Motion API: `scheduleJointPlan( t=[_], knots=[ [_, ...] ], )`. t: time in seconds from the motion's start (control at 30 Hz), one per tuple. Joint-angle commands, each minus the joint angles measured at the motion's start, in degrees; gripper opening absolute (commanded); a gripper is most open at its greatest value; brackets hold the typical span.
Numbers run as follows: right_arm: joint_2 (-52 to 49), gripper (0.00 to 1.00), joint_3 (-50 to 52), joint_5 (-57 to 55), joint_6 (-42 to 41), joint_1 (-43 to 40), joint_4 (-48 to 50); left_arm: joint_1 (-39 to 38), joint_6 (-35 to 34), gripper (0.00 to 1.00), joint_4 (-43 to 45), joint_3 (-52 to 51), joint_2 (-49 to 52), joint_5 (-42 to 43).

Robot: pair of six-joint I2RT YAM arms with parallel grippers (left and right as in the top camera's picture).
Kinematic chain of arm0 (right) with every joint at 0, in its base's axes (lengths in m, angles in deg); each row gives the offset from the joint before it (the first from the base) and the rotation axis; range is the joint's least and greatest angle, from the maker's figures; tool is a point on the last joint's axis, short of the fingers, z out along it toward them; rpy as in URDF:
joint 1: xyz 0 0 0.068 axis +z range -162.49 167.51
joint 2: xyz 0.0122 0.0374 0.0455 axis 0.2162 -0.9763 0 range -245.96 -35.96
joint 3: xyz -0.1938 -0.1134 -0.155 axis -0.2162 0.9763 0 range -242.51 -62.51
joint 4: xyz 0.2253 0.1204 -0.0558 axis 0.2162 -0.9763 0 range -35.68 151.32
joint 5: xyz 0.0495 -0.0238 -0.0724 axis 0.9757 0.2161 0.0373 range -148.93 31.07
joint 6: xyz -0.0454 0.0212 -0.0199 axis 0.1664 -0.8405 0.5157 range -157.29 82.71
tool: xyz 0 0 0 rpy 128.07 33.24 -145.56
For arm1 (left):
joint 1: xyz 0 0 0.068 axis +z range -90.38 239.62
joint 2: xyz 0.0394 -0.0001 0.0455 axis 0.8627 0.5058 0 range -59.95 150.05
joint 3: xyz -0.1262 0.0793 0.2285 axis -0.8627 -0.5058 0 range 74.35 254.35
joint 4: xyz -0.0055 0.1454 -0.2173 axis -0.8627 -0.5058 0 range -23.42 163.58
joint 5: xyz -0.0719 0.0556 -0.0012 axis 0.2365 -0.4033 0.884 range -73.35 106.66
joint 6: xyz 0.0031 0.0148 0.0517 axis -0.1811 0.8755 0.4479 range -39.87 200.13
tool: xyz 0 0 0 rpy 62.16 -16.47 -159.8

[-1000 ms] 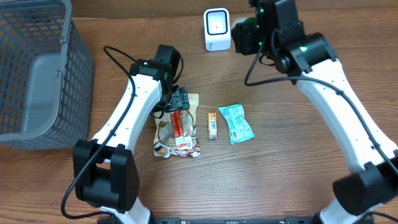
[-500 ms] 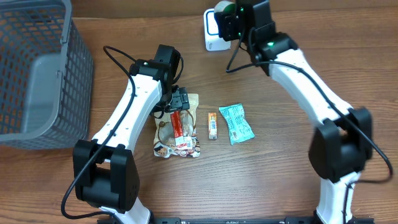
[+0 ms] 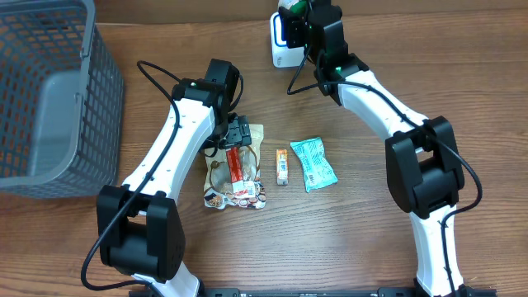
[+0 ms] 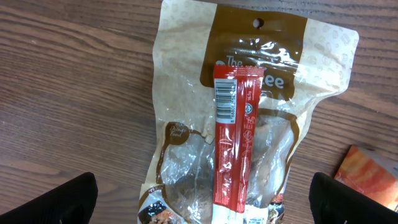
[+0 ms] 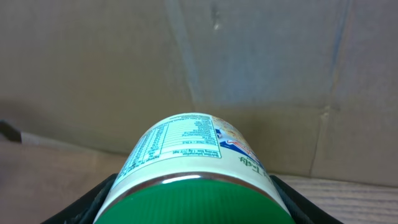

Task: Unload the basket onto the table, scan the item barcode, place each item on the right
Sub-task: 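Hold the jar label in front of the scanner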

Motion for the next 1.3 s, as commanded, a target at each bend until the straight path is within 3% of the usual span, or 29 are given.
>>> scheduleJointPlan(
  t=[0.0,0.8,1.27],
  knots=[
    [-2.0,0.04,-1.5,-1.9,-2.6,-0.3,3.3,0.0,-0.8,1.0,-0.2,0.8,-0.6,-0.5],
    [-13.1,0.04,-1.5,-1.8,-6.9,-0.3,23.7,0.0,-0.8,1.0,-0.2,0.8,-0.6,-0.5],
    [-14.2,0.04,-1.5,-4.3,-9.9,-0.5,26.8,0.0,-0.8,1.0,-0.2,0.8,-0.6,-0.5]
  ],
)
